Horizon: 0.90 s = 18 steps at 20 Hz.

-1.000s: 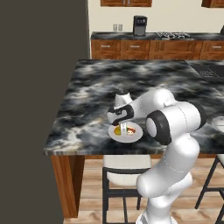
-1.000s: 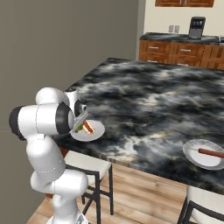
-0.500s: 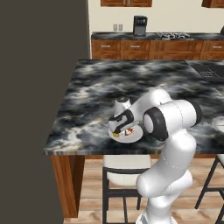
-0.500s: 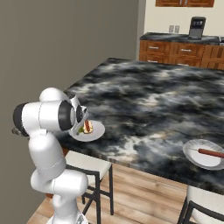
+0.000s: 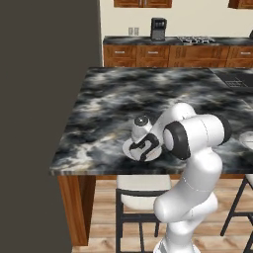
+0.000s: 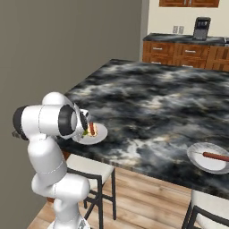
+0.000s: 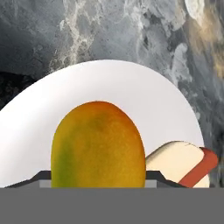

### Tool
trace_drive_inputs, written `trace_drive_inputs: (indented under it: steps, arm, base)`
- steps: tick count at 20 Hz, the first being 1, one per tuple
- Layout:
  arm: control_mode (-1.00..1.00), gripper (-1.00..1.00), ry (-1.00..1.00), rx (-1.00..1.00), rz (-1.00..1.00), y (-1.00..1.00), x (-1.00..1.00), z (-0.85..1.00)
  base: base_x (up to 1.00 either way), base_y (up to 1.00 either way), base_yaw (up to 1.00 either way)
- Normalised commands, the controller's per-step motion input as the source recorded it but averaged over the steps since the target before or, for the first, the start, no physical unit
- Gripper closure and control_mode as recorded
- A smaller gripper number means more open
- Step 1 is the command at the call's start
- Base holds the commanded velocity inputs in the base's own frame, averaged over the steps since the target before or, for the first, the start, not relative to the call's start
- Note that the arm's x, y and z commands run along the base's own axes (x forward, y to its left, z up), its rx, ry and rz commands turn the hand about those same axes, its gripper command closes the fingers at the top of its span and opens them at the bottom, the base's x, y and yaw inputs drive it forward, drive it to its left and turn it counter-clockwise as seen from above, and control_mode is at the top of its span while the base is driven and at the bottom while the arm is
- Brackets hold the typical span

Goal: Pick up the orange and mango from the fridge and place one fruit on each plate on the dining counter.

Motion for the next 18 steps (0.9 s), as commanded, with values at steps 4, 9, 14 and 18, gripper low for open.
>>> trace_drive_inputs:
  steps: [4,9,14,18]
  arm:
    - [-1.0,-1.0,-0.14,-0.01,0.0,-0.05,-0.21,0.02]
    - [-1.0,-1.0,-0.08,0.0,0.0,0.0,-0.25,0.2]
    - [-1.0,-1.0,-0.06,0.0,0.0,0.0,-0.07,0.54]
    - [-1.0,-1.0,0.0,0.01,0.0,-0.02,0.04,0.52]
  base:
    - [0.0,0.0,0.0]
    - [0.0,0.0,0.0]
    - [0.0,0.0,0.0]
    - [0.0,0.0,0.0]
